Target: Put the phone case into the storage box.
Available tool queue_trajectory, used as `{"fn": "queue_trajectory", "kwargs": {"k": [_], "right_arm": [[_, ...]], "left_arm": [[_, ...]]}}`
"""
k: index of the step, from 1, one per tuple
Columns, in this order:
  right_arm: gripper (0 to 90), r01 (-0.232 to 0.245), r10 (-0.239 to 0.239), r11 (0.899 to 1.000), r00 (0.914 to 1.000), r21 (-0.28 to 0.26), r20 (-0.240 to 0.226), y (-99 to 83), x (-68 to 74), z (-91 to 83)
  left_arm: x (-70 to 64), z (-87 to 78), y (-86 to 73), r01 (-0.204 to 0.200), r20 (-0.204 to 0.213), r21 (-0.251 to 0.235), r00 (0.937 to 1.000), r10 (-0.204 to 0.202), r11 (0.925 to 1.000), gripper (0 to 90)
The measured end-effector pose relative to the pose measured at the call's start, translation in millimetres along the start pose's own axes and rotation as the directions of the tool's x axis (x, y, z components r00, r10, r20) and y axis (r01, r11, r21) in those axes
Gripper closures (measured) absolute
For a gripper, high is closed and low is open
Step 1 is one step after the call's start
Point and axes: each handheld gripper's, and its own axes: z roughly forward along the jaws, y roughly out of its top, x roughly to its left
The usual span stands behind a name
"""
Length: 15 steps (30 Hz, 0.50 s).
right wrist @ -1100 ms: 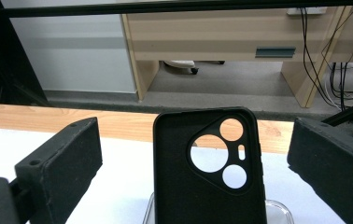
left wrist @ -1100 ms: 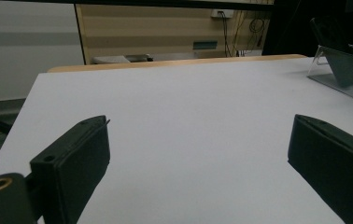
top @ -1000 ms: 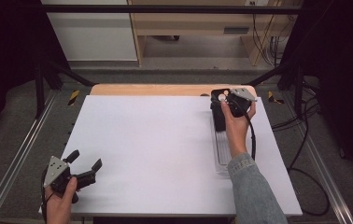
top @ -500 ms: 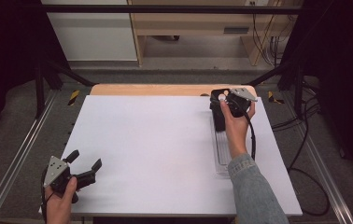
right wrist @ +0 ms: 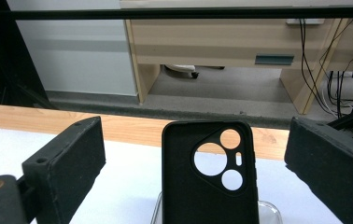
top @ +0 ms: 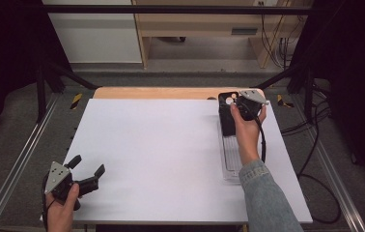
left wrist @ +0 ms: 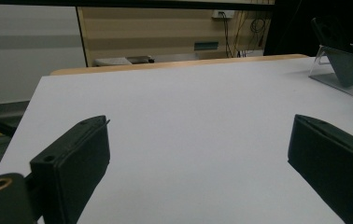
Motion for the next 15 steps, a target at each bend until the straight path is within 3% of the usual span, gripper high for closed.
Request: {"fn": "queue_trajectory", "kwargs": {"k": [15], "right_arm": [[5.6, 0.021, -0.021, 0.998, 0.9998, -0.054, 0.005, 7.6, 0.5, -16.3]], "left_arm": [[-0.1, 0.4, -0.5, -0.001, -0.002, 0.004, 1.0, 0.001, 1.0, 5.8]]}}
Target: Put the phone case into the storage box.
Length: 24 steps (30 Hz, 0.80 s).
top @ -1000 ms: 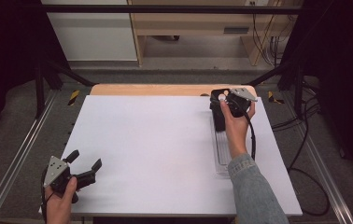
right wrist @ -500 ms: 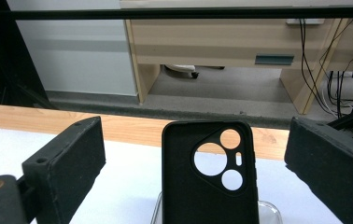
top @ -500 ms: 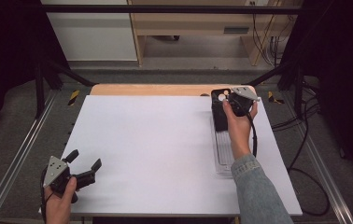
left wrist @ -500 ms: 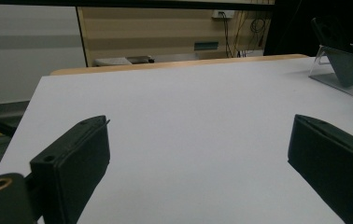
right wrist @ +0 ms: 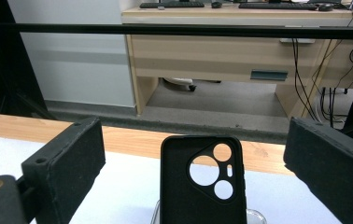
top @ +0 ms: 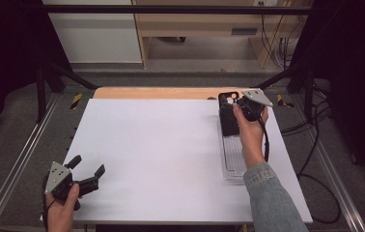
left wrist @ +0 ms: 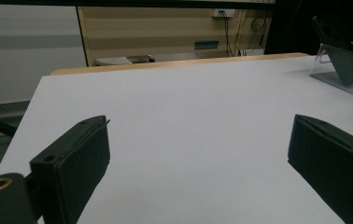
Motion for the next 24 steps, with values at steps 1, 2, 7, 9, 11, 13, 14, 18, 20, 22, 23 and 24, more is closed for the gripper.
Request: {"fn": "queue_trajectory", "kwargs": {"k": [1, 2, 7, 9, 11, 13, 14, 18, 20, 22, 23, 24], "right_arm": [[5.6, 0.003, -0.003, 1.0, 1.0, -0.001, -0.001, 0.5, -0.1, -1.3], [5.6, 0.003, -0.003, 1.0, 1.0, -0.003, -0.001, 1.0, 0.0, -2.4], [5.9, -0.001, 0.0, 1.0, 0.9999, -0.013, -0.014, 3.4, -0.1, -8.6], [5.9, -0.002, 0.001, 1.0, 0.9996, -0.014, -0.027, 4.5, -0.2, -11.2], [6.0, -0.005, 0.004, 1.0, 0.9992, -0.02, -0.041, 6.2, -0.4, -14.3], [6.0, -0.01, 0.008, 1.0, 0.9985, -0.024, -0.054, 7.5, -0.6, -16.6], [6.1, -0.013, 0.011, 0.999, 0.9982, -0.029, -0.059, 8.5, -0.4, -18.4], [6.1, -0.014, 0.011, 0.999, 0.9971, -0.038, -0.075, 10.7, -1.1, -24.1], [6.1, -0.015, 0.011, 0.999, 0.9967, -0.043, -0.08, 11.9, -1.1, -26.8], [6.1, -0.016, 0.012, 0.999, 0.9962, -0.046, -0.086, 12.9, -0.9, -29.1], [6.1, -0.015, 0.01, 0.999, 0.9959, -0.045, -0.09, 13.4, -0.9, -30.2], [6.1, -0.019, 0.015, 0.999, 0.9956, -0.047, -0.093, 13.9, -0.6, -31.1]], "left_arm": [[0.1, -0.1, 0.0, 0.0, 0.0, -0.001, 1.0, 0.0, 1.0, 5.8], [0.3, -0.2, 0.1, 0.001, 0.001, -0.001, 1.0, -0.001, 1.0, 5.8], [0.5, 0.2, -0.1, 0.003, 0.003, 0.0, 1.0, -0.003, 1.0, 5.8], [0.3, 0.5, -0.1, 0.003, 0.003, 0.0, 1.0, -0.003, 1.0, 5.8], [0.2, 0.7, -0.3, 0.001, 0.003, 0.001, 1.0, -0.001, 1.0, 5.8], [0.3, 0.8, -0.5, 0.001, 0.002, 0.003, 1.0, -0.001, 1.0, 5.7], [0.4, 0.8, -0.6, 0.001, 0.002, 0.003, 1.0, -0.001, 1.0, 5.8], [0.7, 0.8, -0.8, 0.001, 0.002, 0.004, 1.0, -0.001, 1.0, 5.8], [0.7, 0.5, -0.9, 0.003, 0.003, 0.004, 1.0, -0.003, 1.0, 5.8], [0.9, 0.4, -1.0, 0.003, 0.003, 0.005, 1.0, -0.003, 1.0, 5.8], [1.0, 0.5, -1.0, 0.004, 0.002, 0.004, 1.0, -0.004, 1.0, 5.8], [1.1, 0.6, -1.0, 0.006, 0.002, 0.003, 1.0, -0.006, 1.0, 5.8]]}}
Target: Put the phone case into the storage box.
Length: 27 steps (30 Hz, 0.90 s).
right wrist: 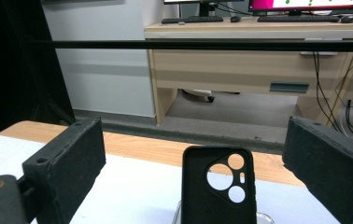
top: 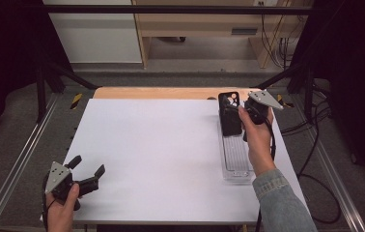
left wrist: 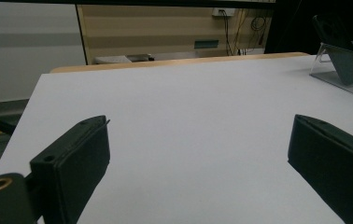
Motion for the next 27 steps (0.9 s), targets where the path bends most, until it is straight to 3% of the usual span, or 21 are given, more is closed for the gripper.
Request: {"fn": "queue_trajectory", "kwargs": {"k": [27], "right_arm": [[3.6, 0.041, -0.041, 0.999, 0.9977, -0.002, -0.053, 4.9, 4.7, -14.8]], "left_arm": [[-0.1, -0.2, -0.3, -0.005, -0.003, 0.004, 1.0, 0.005, 1.0, 5.8]]}}
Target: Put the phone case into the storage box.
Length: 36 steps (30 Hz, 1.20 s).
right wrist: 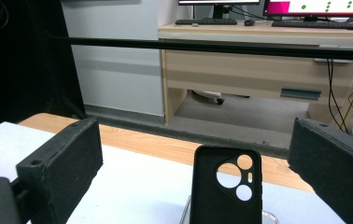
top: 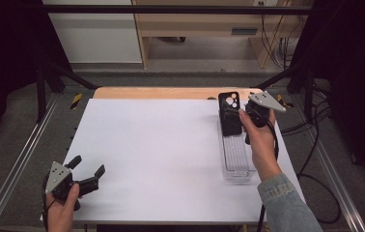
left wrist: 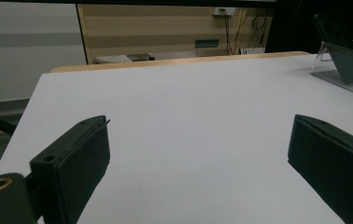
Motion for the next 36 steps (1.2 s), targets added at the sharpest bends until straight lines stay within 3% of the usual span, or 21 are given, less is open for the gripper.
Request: {"fn": "queue_trajectory", "kwargs": {"k": [16, 36], "right_arm": [[3.7, 0.01, -0.01, 1.0, 0.9996, -0.025, -0.025, 5.0, 3.9, -13.6], [3.3, 0.03, -0.032, 0.999, 0.9989, -0.044, -0.035, 13.0, -0.9, -37.8]], "left_arm": [[0.0, 0.2, -0.2, -0.002, 0.0, 0.002, 1.0, 0.002, 1.0, 5.8], [-0.6, -0.5, -0.4, -0.005, -0.003, 0.002, 1.0, 0.005, 1.0, 5.8]]}}
